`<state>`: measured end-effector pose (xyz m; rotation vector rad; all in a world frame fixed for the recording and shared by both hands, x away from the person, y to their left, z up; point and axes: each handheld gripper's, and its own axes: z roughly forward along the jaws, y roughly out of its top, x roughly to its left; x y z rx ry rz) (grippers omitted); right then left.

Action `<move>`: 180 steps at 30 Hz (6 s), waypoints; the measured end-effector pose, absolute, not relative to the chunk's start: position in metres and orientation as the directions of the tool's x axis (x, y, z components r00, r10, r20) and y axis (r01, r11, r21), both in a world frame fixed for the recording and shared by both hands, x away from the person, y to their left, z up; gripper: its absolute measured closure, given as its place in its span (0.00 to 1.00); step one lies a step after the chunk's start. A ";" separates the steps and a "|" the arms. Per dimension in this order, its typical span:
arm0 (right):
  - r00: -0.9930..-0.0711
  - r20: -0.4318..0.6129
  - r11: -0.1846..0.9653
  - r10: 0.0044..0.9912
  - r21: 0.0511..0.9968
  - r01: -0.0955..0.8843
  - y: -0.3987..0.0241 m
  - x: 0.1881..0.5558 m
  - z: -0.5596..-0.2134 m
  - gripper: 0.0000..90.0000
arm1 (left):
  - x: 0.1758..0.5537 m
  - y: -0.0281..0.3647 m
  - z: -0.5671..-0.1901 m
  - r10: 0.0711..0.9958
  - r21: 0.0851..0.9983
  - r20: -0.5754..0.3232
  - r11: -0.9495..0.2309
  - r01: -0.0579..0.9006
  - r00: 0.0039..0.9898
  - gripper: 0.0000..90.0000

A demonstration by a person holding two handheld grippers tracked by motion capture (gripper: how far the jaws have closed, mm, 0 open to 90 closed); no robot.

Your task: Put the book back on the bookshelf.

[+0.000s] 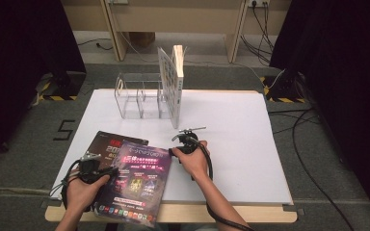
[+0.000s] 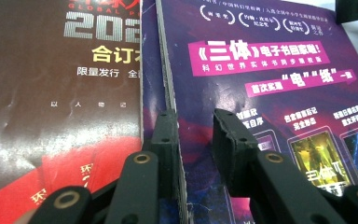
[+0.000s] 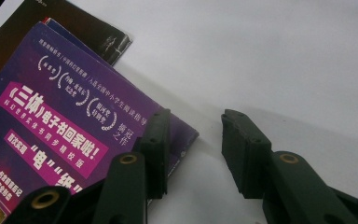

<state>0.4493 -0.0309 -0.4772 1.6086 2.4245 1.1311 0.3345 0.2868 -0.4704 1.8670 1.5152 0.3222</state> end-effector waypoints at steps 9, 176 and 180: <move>-0.463 0.389 0.203 0.796 0.549 0.811 -0.027 0.453 -0.478 0.67 | 0.333 0.284 -0.470 0.928 0.645 -0.231 -0.078 0.760 0.291 0.78; -0.556 0.266 -0.028 0.788 0.916 0.400 0.016 0.442 -0.312 0.94 | 0.389 0.146 -0.354 0.906 0.911 -0.102 -0.081 0.405 0.411 0.34; -0.556 0.263 -0.033 0.788 0.921 0.389 0.017 0.441 -0.309 0.94 | 0.390 0.144 -0.354 0.911 0.912 -0.091 -0.087 0.402 0.402 0.34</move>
